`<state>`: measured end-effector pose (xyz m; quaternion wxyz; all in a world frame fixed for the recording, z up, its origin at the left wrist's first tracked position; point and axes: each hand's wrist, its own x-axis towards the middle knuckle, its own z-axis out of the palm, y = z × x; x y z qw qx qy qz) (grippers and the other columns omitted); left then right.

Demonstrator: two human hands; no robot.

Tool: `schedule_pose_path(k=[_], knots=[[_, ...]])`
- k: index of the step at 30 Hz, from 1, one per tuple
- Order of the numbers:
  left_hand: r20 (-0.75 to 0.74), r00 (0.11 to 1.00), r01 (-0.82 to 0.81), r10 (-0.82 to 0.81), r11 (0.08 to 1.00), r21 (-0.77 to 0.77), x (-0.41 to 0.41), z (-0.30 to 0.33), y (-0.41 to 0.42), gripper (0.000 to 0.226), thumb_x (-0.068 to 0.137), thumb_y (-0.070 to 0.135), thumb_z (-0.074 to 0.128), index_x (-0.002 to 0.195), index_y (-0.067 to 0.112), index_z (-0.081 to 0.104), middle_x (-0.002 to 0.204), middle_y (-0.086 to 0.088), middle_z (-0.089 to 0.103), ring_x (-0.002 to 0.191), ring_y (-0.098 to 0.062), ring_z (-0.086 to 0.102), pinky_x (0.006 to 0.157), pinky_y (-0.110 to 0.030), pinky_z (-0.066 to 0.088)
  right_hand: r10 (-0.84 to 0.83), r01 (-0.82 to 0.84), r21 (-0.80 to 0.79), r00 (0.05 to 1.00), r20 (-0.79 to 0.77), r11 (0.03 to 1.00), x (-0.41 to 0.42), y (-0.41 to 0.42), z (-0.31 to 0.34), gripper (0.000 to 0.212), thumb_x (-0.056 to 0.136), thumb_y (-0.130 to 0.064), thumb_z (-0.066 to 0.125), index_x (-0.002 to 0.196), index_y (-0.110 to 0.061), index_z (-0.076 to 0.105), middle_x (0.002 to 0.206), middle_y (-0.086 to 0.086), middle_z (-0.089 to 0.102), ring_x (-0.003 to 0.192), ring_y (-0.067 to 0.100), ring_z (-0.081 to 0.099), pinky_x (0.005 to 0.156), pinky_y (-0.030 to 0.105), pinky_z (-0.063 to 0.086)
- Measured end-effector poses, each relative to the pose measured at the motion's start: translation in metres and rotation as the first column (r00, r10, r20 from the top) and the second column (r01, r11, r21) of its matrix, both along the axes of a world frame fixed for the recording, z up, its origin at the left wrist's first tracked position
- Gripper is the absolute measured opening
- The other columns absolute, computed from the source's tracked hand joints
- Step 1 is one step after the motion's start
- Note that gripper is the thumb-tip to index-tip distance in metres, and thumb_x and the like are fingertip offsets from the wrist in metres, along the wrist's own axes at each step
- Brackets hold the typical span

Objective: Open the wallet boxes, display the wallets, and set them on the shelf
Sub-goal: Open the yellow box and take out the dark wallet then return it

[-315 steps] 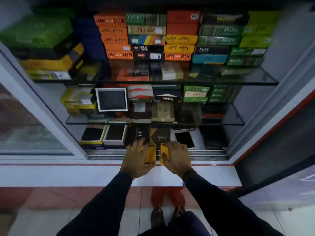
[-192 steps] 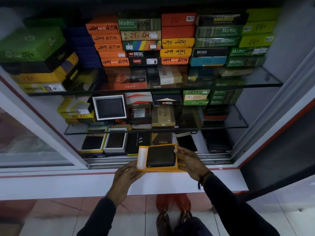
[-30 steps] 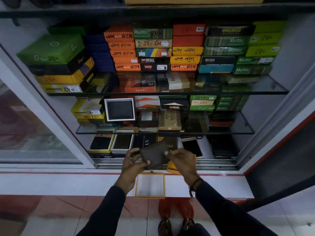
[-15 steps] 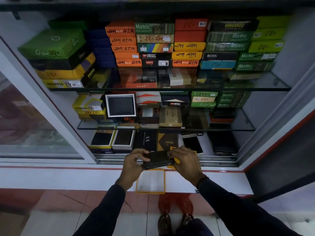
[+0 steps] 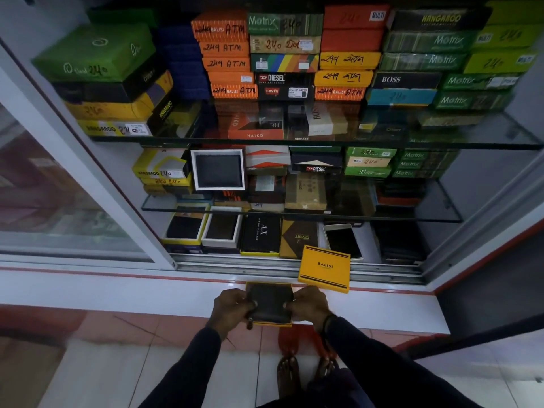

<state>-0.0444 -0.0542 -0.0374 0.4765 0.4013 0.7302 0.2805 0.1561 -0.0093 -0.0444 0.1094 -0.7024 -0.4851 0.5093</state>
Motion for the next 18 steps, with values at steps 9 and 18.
schedule_pose_path(k=[9, 18], knots=[[-0.314, 0.949, 0.011, -0.022, 0.999, -0.038, 0.004, -0.019, 0.009, 0.029, 0.077, 0.013, 0.084, 0.101, 0.008, 0.069, 0.102, -0.006, 0.069, 0.101, -0.025, 0.069, 0.082, -0.034, 0.062, -0.017, 0.01, 0.042, 0.984, 0.18, 0.999, -0.014, -0.002, -0.005, 0.052, 0.074, -0.033, 0.085, 0.117, -0.012, 0.066, 0.117, 0.003, 0.068, 0.111, 0.022, 0.065, 0.09, 0.03, 0.055], [-0.123, 0.977, -0.176, 0.174, 0.984, 0.002, 0.0, -0.005, 0.006, 0.026, 0.086, 0.011, 0.076, 0.105, 0.017, 0.058, 0.108, -0.009, 0.068, 0.098, -0.026, 0.067, 0.083, -0.041, 0.064, -0.106, 0.106, 0.005, 0.994, -0.03, 0.994, -0.032, -0.009, 0.002, 0.026, 0.077, -0.04, 0.08, 0.088, -0.026, 0.061, 0.102, 0.002, 0.071, 0.092, 0.019, 0.068, 0.083, 0.038, 0.062]])
